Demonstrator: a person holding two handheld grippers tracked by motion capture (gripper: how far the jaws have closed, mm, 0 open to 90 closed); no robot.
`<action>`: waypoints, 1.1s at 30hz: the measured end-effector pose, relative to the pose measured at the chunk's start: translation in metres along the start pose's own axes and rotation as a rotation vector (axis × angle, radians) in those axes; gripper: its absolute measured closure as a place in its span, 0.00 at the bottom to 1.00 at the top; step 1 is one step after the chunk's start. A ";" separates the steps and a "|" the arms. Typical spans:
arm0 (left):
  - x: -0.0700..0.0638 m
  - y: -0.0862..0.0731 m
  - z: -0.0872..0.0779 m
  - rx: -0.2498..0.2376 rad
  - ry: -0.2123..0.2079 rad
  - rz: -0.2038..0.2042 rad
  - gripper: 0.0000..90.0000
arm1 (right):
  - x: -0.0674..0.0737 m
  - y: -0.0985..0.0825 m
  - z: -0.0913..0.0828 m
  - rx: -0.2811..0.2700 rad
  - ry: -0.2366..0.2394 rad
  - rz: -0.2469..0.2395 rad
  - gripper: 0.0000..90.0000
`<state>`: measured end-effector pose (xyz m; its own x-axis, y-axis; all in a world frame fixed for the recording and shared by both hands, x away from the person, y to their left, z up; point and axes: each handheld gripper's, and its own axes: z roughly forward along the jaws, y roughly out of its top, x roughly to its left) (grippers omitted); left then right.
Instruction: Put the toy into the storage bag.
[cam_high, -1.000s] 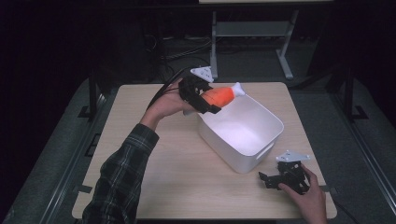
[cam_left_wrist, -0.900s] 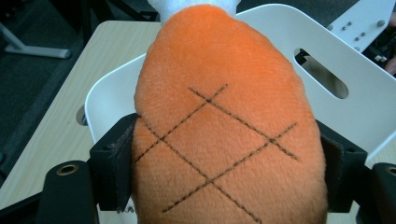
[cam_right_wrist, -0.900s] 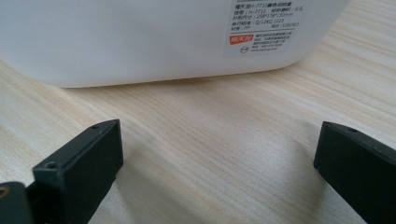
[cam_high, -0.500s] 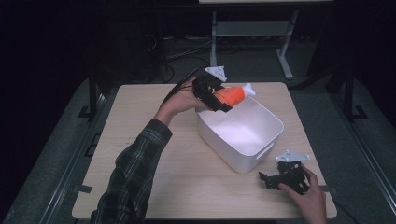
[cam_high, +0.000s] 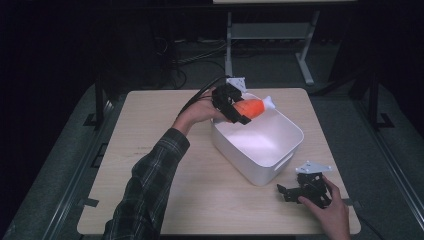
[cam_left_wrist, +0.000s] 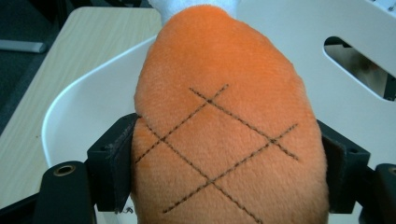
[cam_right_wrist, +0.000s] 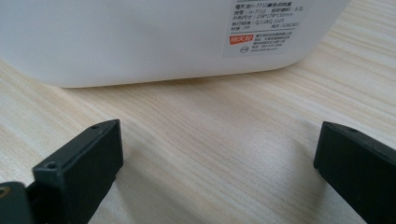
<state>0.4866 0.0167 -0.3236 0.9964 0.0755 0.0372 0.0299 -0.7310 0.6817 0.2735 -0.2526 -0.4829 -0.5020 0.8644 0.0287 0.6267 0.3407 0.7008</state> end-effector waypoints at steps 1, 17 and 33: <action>0.000 -0.001 0.002 0.000 -0.002 -0.008 0.23 | 0.000 0.000 0.000 0.000 0.000 0.000 0.01; 0.001 -0.003 0.015 0.058 -0.010 -0.005 0.21 | 0.000 0.000 0.000 0.000 0.000 -0.001 0.01; 0.002 -0.006 -0.004 0.033 0.023 -0.028 0.15 | 0.000 0.000 0.000 0.000 0.000 0.000 0.01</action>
<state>0.4876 0.0243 -0.3244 0.9931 0.1114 0.0353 0.0608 -0.7505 0.6580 0.2735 -0.2526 -0.4829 -0.5019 0.8644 0.0287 0.6267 0.3406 0.7009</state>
